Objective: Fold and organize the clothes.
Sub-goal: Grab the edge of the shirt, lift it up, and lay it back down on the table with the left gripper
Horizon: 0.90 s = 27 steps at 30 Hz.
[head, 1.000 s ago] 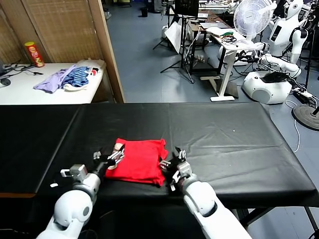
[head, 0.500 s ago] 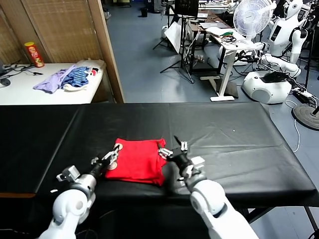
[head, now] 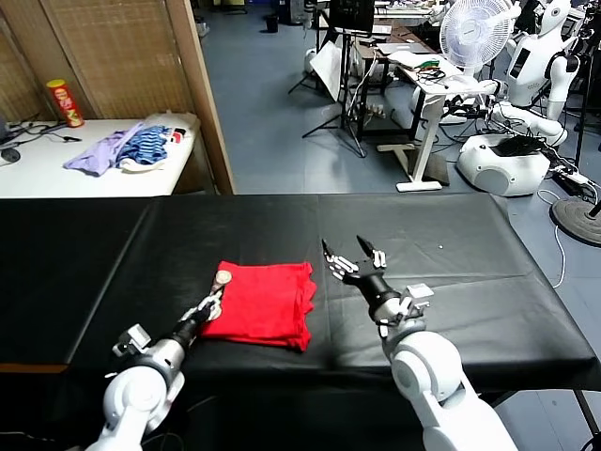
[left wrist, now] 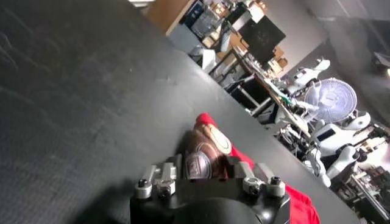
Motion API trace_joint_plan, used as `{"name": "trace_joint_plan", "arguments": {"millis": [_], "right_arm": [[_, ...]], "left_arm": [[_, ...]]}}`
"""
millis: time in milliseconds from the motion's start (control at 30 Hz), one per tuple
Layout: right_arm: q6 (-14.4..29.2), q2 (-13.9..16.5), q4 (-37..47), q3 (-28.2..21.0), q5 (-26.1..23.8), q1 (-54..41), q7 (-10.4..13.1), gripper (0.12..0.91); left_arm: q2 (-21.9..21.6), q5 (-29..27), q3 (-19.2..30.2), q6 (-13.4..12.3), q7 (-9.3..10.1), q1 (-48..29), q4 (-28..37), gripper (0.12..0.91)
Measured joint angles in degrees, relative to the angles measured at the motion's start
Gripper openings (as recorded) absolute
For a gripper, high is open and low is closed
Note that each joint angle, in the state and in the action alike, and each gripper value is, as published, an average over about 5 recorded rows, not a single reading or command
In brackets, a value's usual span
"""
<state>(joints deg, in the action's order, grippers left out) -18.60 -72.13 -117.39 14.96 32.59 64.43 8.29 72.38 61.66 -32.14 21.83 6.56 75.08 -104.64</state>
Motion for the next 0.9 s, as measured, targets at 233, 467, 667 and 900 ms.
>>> {"name": "trace_joint_plan", "arguments": {"millis": [233, 467, 667, 900], "right_arm": [[-5.6, -0.9, -1.4, 2.5, -2.5, 1.7, 4.7, 0.798], [-11.9, -1.5, -3.4, 6.0, -8.3, 5.6, 6.6, 0.798], [-12.9, -1.8, -4.5, 7.9, -10.3, 8.5, 7.1, 0.798], [-13.1, -2.4, -4.8, 8.1, -10.6, 9.4, 7.2, 0.798]], "left_arm": [[-0.5, -9.3, 0.2, 0.2, 0.36, -0.1, -1.5, 0.150], [-3.8, -34.0, -1.0, 0.5, -1.27, 0.1, -3.2, 0.151], [-9.9, -46.4, -3.8, -0.4, -2.25, 1.2, -4.7, 0.151], [-20.8, -56.0, -8.8, -1.6, -2.19, 2.5, -5.6, 0.151]]}}
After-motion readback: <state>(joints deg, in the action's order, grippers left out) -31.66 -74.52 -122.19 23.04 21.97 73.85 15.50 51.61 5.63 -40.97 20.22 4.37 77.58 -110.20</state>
